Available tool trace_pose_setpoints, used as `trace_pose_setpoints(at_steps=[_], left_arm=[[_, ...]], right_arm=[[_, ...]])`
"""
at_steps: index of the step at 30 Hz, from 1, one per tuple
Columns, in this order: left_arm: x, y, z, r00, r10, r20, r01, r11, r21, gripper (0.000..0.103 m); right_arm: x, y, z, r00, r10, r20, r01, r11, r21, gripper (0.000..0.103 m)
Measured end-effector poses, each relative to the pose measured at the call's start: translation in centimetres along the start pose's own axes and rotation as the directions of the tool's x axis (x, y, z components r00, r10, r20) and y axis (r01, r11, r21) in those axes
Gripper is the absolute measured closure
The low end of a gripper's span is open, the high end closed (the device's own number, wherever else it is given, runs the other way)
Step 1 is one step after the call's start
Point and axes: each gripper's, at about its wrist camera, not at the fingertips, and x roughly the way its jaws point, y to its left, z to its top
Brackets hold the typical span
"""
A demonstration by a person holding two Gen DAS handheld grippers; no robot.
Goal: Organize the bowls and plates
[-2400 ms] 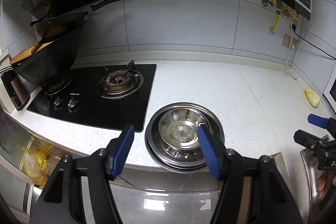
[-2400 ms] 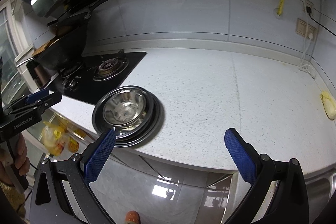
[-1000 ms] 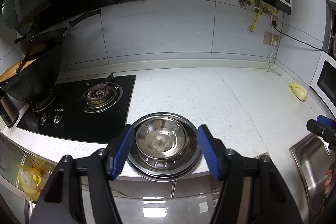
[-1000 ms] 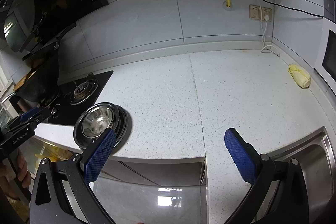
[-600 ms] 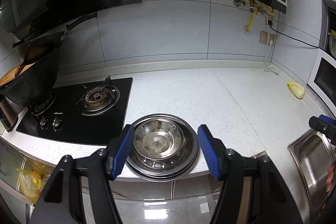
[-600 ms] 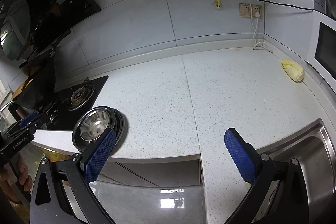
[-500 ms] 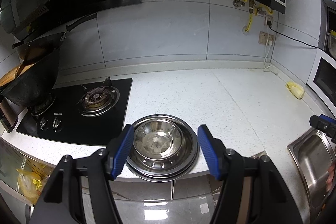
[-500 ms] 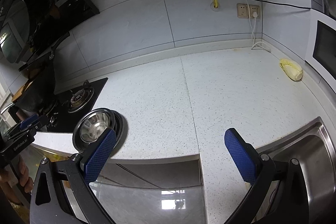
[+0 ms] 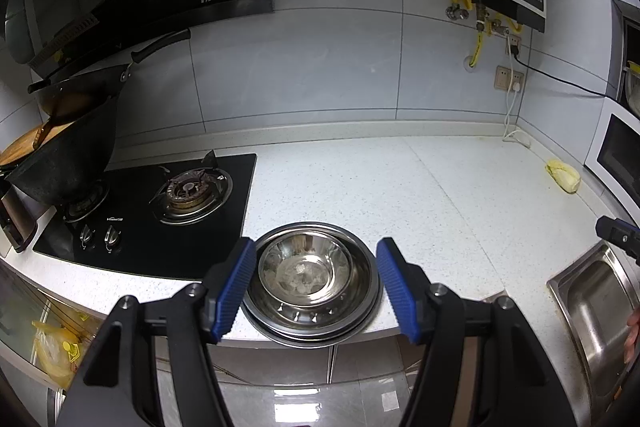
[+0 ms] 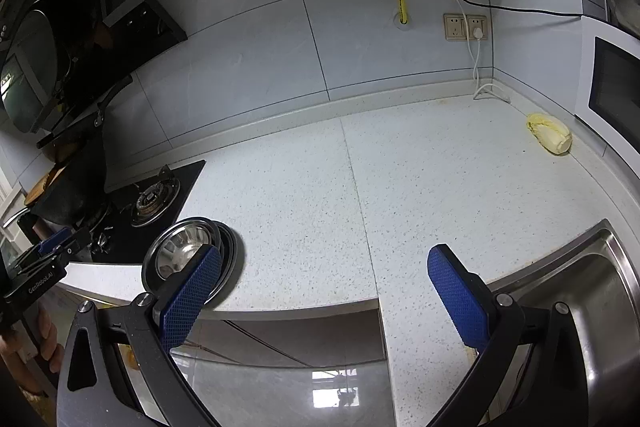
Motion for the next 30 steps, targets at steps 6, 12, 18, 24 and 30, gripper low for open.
trace_pose_setpoints(at_steps=[6,12,18,24,30], left_arm=[[-0.1,0.0,-0.1,1.000,-0.008,-0.002,0.008,1.000,0.001,0.042],[0.0,0.1,-0.2,1.000,-0.004,-0.012,0.004,1.000,-0.002,0.042],[0.0,0.5,-0.2,1.000,0.004,-0.015,-0.004,1.000,-0.010,0.042],[0.0,0.5,-0.2,1.000,0.005,-0.013,-0.005,1.000,-0.011,0.042],[0.0,0.4,-0.2,1.000,0.006,-0.019,-0.006,1.000,-0.013,0.042]], right_arm=[[0.1,0.3,0.0,1.000,-0.001,-0.005,0.001,1.000,-0.011,0.001],[0.4,0.5,0.0,1.000,0.002,-0.014,-0.002,1.000,-0.017,0.001],[0.8,0.9,-0.1,1.000,0.004,-0.026,-0.005,1.000,-0.030,0.001],[0.9,1.1,-0.2,1.000,0.007,-0.030,-0.008,0.999,-0.036,0.001],[1.0,1.1,-0.2,1.000,0.006,-0.030,-0.007,0.999,-0.038,0.001]])
